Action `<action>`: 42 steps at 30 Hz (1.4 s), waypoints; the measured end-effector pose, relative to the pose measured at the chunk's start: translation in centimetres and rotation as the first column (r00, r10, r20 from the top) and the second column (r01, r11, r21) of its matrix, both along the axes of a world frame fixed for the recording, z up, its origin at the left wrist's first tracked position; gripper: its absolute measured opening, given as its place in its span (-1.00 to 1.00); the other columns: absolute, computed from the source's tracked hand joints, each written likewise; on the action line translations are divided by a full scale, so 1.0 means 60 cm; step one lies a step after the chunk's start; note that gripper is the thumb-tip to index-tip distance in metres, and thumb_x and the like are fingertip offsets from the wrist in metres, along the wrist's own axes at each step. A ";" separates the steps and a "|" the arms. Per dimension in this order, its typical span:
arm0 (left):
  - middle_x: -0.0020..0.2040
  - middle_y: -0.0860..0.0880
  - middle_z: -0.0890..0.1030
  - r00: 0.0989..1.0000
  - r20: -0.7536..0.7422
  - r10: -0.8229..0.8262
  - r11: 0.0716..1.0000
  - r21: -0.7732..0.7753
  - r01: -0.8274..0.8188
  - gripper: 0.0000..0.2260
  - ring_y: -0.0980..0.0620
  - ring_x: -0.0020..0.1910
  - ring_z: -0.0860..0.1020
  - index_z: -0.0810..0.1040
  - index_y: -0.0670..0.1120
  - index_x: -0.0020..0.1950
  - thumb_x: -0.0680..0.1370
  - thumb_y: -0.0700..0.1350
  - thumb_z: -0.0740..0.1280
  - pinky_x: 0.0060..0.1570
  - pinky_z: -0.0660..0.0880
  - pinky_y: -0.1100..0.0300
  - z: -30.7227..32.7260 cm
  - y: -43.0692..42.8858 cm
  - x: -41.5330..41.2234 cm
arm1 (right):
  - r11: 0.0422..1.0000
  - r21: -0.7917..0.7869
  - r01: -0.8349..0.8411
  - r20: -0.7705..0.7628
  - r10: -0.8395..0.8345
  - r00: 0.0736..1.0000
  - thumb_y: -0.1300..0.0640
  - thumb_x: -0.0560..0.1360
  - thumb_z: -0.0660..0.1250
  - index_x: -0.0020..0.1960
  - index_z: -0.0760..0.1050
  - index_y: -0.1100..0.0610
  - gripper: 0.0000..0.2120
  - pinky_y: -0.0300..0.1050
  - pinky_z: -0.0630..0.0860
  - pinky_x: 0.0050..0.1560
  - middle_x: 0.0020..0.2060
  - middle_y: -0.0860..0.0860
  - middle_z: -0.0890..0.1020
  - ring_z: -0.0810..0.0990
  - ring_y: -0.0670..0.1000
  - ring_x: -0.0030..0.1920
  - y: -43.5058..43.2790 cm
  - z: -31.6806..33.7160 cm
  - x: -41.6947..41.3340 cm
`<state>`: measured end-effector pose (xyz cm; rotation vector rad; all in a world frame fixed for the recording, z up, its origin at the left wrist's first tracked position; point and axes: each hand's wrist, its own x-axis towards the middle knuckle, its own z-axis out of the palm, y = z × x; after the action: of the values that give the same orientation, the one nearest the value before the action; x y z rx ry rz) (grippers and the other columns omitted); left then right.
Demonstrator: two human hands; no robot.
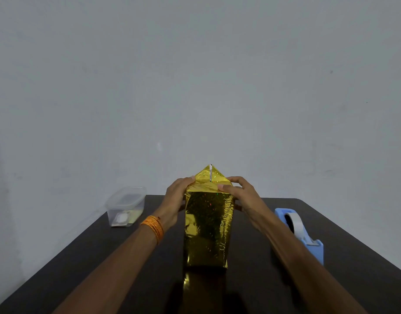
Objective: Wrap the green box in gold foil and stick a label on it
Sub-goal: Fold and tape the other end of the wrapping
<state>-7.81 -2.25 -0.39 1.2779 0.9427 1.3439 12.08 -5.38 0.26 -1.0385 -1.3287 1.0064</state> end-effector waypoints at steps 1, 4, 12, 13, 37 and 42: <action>0.01 -0.16 0.68 0.998 0.009 -0.061 0.998 -0.014 0.061 -0.70 -0.14 0.08 0.61 0.63 -0.08 0.08 0.57 0.13 0.35 0.17 0.52 -0.07 -0.004 -0.001 -0.001 | 1.000 0.006 -0.001 -0.001 0.001 1.000 0.03 0.46 0.51 0.21 0.50 0.05 -0.62 0.02 0.54 0.06 0.01 0.13 0.71 0.70 0.08 -0.06 0.002 -0.002 0.000; 0.12 -0.27 0.66 0.994 0.046 -0.101 0.995 -0.021 0.102 -0.66 -0.22 0.16 0.61 0.66 -0.09 0.13 0.60 0.14 0.29 0.29 0.45 -0.13 -0.008 -0.004 0.002 | 1.000 0.015 0.014 -0.003 -0.014 1.000 0.02 0.45 0.51 0.22 0.49 0.03 -0.61 0.05 0.55 0.07 0.01 0.14 0.71 0.70 0.08 -0.06 0.003 -0.004 -0.003; -0.21 -0.11 0.65 0.991 -0.012 0.133 0.989 0.074 -0.132 -0.70 0.03 -0.25 0.64 0.63 -0.15 -0.10 0.63 0.05 0.27 -0.25 0.55 0.19 -0.009 -0.008 -0.003 | 0.715 0.515 0.473 0.147 -0.618 0.773 -0.09 0.54 0.37 0.19 0.46 -0.01 -0.71 -0.10 0.50 -0.03 0.06 -0.08 0.54 0.54 -0.06 0.07 -0.047 -0.008 -0.040; -0.25 -0.11 0.61 0.984 -0.004 0.177 0.979 0.106 -0.176 -0.69 -0.02 -0.26 0.61 0.60 -0.14 -0.14 0.63 0.05 0.26 -0.24 0.52 0.14 -0.012 -0.008 -0.002 | 0.674 0.584 0.453 0.138 -0.632 0.762 -0.05 0.55 0.36 0.17 0.47 -0.02 -0.77 -0.09 0.51 -0.03 0.05 -0.10 0.53 0.52 -0.08 0.07 -0.064 -0.008 -0.053; -0.22 -0.07 0.62 0.942 -0.167 0.290 0.909 0.357 -0.217 -0.81 -0.04 -0.18 0.59 0.54 -0.12 -0.12 0.60 -0.02 0.29 -0.26 0.50 0.18 -0.028 -0.021 -0.060 | 0.891 0.394 0.228 0.334 -0.369 0.867 -0.08 0.27 0.54 0.33 0.24 -0.12 -0.26 -0.07 0.61 -0.01 0.12 -0.08 0.53 0.58 -0.08 0.02 -0.034 -0.040 -0.095; 0.16 0.02 0.50 0.910 -0.224 0.350 0.872 0.432 -0.229 -0.49 0.09 0.14 0.50 0.40 0.11 0.26 0.35 0.02 0.47 0.03 0.49 0.16 -0.023 -0.005 -0.073 | 0.956 0.295 0.004 0.216 -0.071 0.974 0.16 0.30 0.50 0.32 0.28 -0.17 -0.30 -0.04 0.66 -0.06 0.12 0.05 0.56 0.65 0.05 -0.02 -0.014 -0.033 -0.056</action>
<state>-12.17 -2.58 -1.78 1.7377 1.1434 1.6734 8.70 -6.20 -1.73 -0.9659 -1.5823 0.6498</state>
